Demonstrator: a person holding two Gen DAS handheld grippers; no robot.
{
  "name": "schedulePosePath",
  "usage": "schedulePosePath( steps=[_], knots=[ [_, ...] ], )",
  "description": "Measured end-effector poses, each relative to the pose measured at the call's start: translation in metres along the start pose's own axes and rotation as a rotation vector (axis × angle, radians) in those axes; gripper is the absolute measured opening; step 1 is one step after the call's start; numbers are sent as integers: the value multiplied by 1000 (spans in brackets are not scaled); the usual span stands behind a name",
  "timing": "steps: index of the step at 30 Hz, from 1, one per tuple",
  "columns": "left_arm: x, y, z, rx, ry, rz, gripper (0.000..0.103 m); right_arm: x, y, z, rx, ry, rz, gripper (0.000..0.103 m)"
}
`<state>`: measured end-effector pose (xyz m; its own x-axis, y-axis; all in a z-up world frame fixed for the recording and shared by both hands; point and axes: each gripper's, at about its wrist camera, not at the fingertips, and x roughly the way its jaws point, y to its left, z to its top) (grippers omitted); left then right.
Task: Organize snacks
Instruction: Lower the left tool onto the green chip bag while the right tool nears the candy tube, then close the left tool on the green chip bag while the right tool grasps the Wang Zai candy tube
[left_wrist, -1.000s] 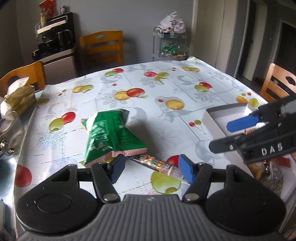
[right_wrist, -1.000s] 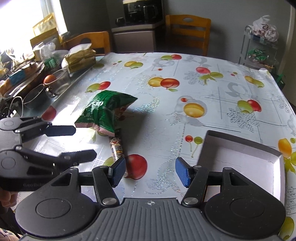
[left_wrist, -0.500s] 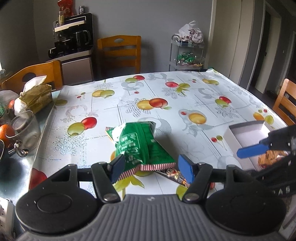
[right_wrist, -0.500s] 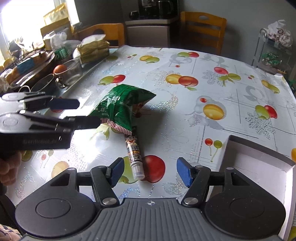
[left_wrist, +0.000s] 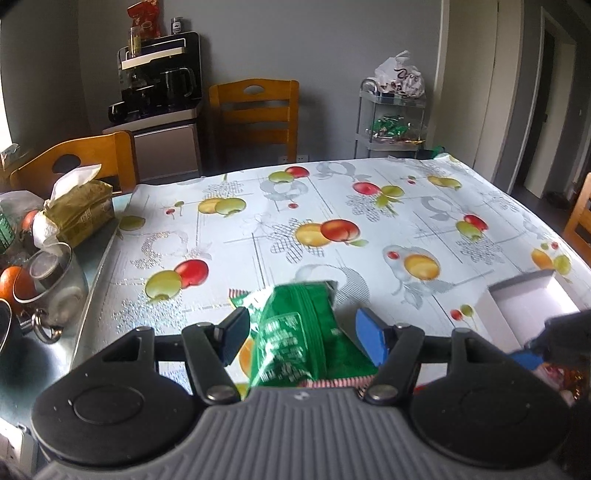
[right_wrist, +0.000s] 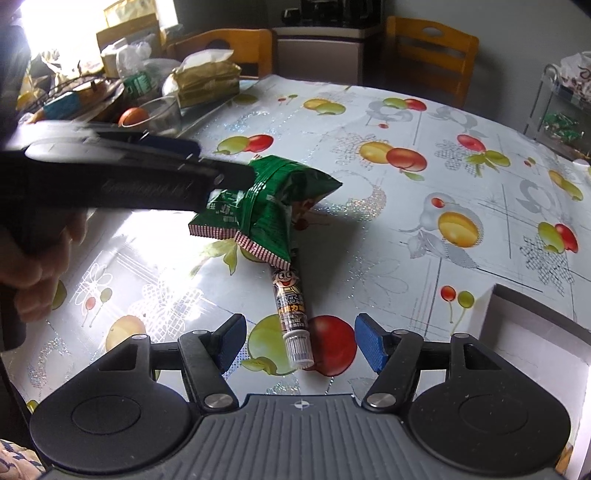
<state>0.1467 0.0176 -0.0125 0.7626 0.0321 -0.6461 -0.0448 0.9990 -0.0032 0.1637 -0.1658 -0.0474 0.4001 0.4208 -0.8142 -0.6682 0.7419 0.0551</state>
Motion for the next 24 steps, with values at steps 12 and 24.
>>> schedulePosePath(
  steps=[12,24],
  knots=[
    [27,7,11,-45,18,33,64,19,3,8,-12,26,19,66],
    [45,5,10,-63,52,40,64,32,2,12,-11,41,33,67]
  ],
)
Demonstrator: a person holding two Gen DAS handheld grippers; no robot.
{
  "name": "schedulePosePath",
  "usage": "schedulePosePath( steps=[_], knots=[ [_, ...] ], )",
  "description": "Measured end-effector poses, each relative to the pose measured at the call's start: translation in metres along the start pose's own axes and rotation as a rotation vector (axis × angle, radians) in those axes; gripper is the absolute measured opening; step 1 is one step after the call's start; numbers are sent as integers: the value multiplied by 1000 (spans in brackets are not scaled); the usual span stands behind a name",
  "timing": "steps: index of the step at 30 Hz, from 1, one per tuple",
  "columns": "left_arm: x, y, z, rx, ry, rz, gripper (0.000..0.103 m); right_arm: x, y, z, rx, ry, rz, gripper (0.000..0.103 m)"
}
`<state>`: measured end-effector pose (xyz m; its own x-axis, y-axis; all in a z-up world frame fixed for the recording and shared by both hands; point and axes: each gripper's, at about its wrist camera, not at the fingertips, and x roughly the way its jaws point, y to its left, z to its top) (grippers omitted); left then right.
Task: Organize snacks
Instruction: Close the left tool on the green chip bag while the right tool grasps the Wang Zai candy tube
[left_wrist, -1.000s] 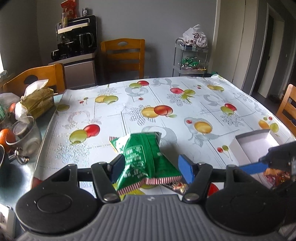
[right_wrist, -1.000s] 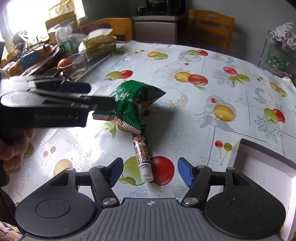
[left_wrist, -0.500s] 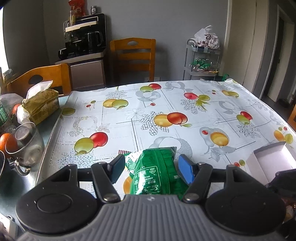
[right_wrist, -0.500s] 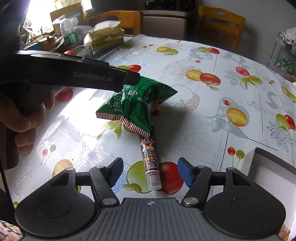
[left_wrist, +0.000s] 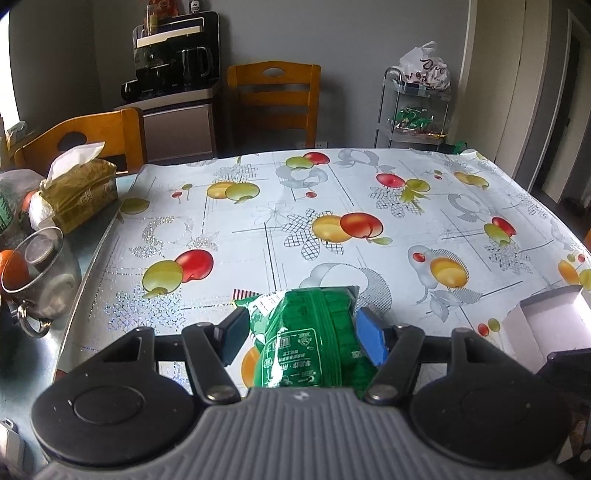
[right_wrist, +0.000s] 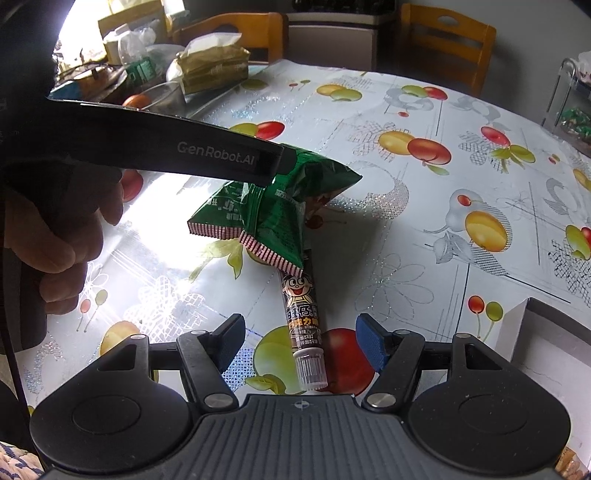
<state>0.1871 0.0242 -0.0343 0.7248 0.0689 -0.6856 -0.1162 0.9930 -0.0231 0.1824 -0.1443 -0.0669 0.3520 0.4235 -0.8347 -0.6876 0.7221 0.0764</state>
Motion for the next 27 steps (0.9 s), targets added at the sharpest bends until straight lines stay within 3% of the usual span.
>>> schedulePosePath(
  steps=[11,27],
  knots=[
    [21,-2,1,-17,37,-7,64,11,3,1,-33,11,-3,68],
    [43,-6,4,-37,69,-4,78,27,6,0,-115,40,-47,67]
  ],
)
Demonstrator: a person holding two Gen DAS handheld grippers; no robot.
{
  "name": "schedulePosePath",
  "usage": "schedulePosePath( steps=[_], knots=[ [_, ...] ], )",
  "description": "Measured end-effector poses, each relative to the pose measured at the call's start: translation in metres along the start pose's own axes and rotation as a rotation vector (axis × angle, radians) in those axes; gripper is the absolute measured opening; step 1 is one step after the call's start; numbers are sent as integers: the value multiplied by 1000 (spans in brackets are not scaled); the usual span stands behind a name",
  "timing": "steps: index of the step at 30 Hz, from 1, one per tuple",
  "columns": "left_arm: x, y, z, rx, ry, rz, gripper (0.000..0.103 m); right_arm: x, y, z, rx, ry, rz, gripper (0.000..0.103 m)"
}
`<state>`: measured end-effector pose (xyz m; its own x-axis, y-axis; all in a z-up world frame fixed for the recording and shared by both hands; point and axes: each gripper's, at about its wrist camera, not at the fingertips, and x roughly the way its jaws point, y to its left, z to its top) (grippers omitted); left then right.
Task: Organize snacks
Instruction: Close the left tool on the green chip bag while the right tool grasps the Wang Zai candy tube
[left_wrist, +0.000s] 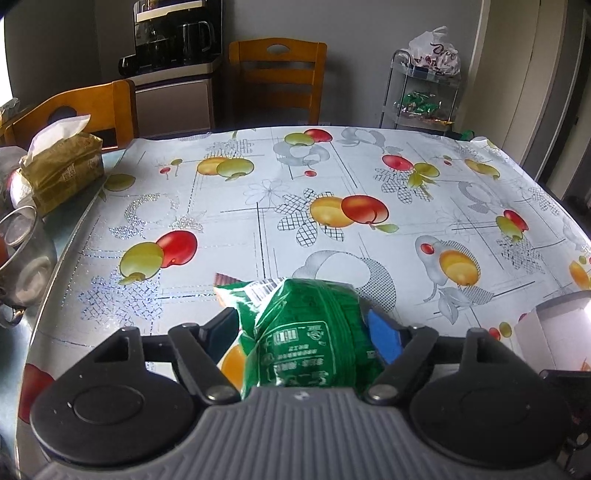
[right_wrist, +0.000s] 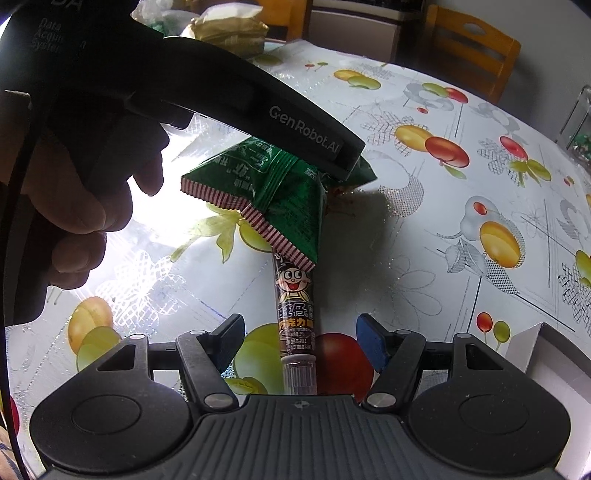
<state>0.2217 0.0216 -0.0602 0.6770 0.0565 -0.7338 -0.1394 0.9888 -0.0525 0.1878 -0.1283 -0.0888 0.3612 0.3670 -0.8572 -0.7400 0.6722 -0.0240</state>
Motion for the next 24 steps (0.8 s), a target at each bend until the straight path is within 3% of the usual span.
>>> schedulePosePath(
  steps=[6,19,24],
  knots=[
    [12,5,-4,-28,40,6,78,4,-1,-1,-14,6,-1,65],
    [18,12,-6,-34,41,-10,79,9,1,-2,-35,20,-5,61],
    [17,14,-7,-37,42,-20,78,12,3,-3,-42,29,-4,55]
  ],
)
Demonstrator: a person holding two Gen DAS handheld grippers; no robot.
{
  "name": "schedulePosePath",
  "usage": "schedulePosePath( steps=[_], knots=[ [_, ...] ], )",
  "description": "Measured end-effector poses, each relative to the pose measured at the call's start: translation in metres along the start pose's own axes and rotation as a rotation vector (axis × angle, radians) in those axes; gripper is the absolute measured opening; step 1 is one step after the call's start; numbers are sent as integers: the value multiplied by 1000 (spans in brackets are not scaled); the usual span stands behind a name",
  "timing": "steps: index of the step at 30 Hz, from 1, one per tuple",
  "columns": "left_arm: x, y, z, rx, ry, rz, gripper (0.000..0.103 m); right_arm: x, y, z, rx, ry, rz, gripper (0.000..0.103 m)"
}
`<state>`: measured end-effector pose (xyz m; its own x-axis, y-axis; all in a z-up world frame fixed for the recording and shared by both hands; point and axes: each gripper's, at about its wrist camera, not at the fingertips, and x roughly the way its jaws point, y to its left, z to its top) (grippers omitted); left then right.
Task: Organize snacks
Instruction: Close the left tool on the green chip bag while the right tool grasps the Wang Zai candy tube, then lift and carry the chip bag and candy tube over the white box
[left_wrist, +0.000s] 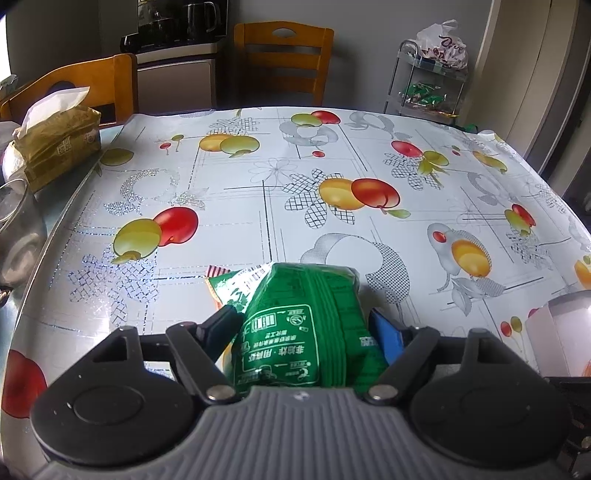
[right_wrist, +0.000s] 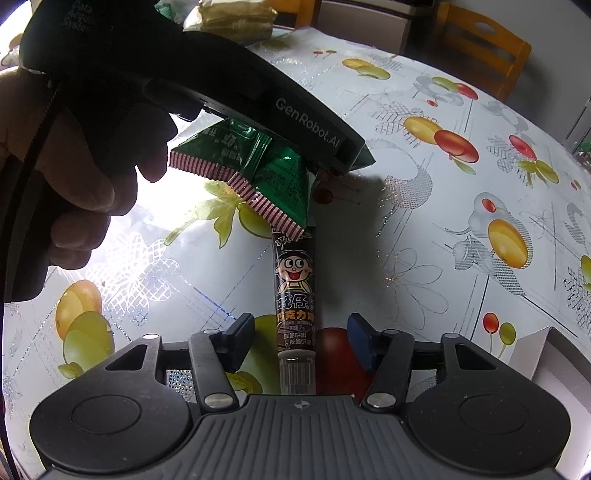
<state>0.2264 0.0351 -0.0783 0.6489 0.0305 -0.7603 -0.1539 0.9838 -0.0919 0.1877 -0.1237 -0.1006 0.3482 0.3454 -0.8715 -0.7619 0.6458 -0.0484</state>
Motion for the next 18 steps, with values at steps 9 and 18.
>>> schedulePosePath(
  steps=[9,18],
  knots=[
    [-9,8,-2,-28,-6,-27,61,-2,2,-1,-3,-9,15,25],
    [-24,11,-6,-24,-21,-31,55,-7,0,-5,31,-6,31,24]
  ],
)
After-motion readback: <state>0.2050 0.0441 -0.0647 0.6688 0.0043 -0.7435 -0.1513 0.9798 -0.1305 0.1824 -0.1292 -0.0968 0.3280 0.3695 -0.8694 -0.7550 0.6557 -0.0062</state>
